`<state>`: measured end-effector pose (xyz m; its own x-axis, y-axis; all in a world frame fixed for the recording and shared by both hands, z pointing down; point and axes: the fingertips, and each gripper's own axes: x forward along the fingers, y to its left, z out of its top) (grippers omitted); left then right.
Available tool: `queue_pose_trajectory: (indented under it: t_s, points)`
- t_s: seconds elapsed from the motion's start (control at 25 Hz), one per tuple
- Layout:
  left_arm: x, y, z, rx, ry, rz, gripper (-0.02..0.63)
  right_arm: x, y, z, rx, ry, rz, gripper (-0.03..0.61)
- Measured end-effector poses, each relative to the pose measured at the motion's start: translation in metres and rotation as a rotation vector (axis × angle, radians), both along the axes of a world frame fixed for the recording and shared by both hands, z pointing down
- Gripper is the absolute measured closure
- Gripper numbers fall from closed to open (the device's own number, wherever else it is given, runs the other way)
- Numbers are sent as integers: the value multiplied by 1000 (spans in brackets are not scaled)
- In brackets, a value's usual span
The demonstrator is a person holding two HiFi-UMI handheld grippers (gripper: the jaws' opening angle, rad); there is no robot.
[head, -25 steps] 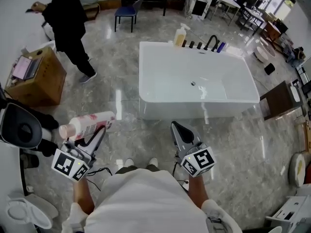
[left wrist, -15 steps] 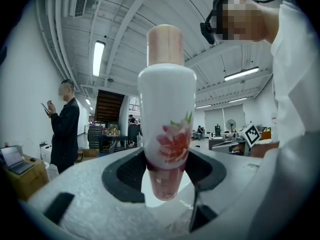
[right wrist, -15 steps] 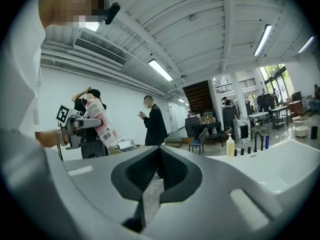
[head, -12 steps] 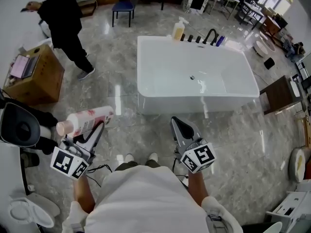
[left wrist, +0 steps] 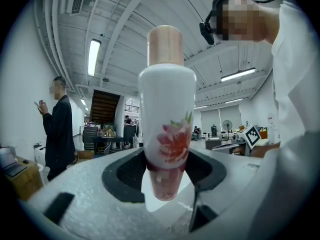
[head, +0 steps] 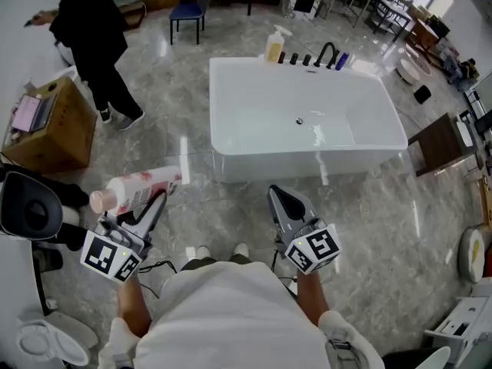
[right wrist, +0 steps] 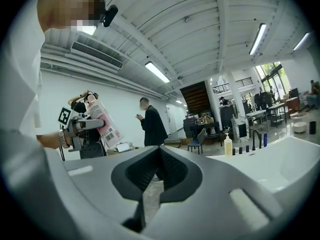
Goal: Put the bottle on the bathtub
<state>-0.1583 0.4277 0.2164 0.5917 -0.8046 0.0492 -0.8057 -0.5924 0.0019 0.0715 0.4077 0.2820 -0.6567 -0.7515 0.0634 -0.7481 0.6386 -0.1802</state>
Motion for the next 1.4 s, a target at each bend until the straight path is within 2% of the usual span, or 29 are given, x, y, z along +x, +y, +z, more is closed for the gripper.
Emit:
queue_pose_trajectory:
  t_s: [0.64, 0.96, 1.16, 1.4]
  points:
    - [54, -40, 11, -4, -23, -53, 385, 77, -47, 17, 0, -24, 3, 569]
    - [69, -67, 14, -8, -48, -82, 385, 120, -71, 25, -15, -62, 38, 569]
    - [63, -92, 17, -18, -62, -86, 385, 112, -92, 37, -51, -80, 27, 569]
    - [40, -167, 31, -39, -47, -94, 385, 94, -146, 50, -77, -56, 28, 569]
